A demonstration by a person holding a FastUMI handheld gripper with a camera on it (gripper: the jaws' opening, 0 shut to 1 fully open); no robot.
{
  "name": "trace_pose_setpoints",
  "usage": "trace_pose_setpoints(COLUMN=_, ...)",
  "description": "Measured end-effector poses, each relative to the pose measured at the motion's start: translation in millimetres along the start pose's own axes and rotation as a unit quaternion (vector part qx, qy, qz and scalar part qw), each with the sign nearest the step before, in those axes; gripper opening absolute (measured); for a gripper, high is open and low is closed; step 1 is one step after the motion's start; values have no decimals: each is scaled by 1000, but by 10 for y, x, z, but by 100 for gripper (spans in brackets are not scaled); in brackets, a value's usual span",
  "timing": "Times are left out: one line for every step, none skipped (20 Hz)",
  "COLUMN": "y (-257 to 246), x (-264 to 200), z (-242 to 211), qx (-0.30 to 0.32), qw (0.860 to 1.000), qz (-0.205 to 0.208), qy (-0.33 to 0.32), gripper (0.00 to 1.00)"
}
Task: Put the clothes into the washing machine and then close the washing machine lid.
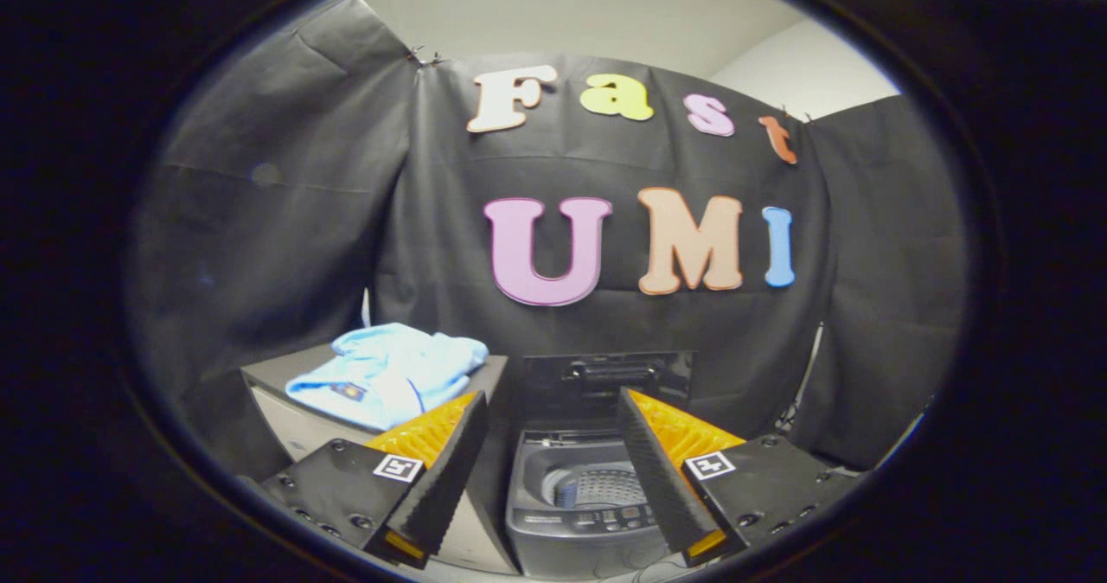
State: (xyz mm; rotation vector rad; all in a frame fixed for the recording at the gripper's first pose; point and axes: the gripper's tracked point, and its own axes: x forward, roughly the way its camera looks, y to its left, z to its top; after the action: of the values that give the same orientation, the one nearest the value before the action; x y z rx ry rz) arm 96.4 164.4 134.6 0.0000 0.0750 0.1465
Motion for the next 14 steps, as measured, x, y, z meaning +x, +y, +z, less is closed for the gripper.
trace_pose_setpoints(y=155, x=94, z=82, qx=0, qw=1000, qz=10, qy=3, gripper=94)
trace_pose_setpoints(y=306, x=183, z=148, qx=6, qw=1000, qz=18, qy=3, gripper=94)
trace_pose_setpoints(y=485, x=282, z=189, qx=9, qw=999, qz=32, qy=9, gripper=94)
trace_pose_setpoints(y=654, x=384, z=214, qx=12, qw=999, qz=46, qy=17, gripper=94)
trace_pose_setpoints(y=817, x=474, z=207, qx=14, qw=998, qz=60, qy=28, gripper=94)
trace_pose_setpoints(y=955, x=580, z=211, qx=12, qw=997, qz=70, qy=35, gripper=95)
trace_pose_setpoints(y=1112, x=703, z=217, qx=5, qw=996, qz=81, qy=37, gripper=95)
trace_pose_setpoints(y=1248, x=826, z=227, qx=1, qw=995, qz=92, qy=38, gripper=95)
trace_pose_setpoints(y=1389, x=951, z=238, qx=-5, qw=994, qz=102, qy=35, gripper=96)
trace_pose_setpoints(y=1488, x=1077, z=206, qx=-9, qw=994, qz=107, qy=36, gripper=96)
trace_pose_setpoints(y=1575, x=1224, z=172, qx=-10, qw=993, qz=107, qy=39, gripper=96)
trace_pose_setpoints(y=1652, x=1363, z=69, qx=-11, qw=993, qz=106, qy=55, gripper=96)
trace_pose_setpoints(y=1759, x=1495, z=-25, qx=-8, qw=992, qz=108, qy=71, gripper=97)
trace_pose_setpoints(y=1880, x=1639, z=-129, qx=-9, qw=989, qz=118, qy=87, gripper=97)
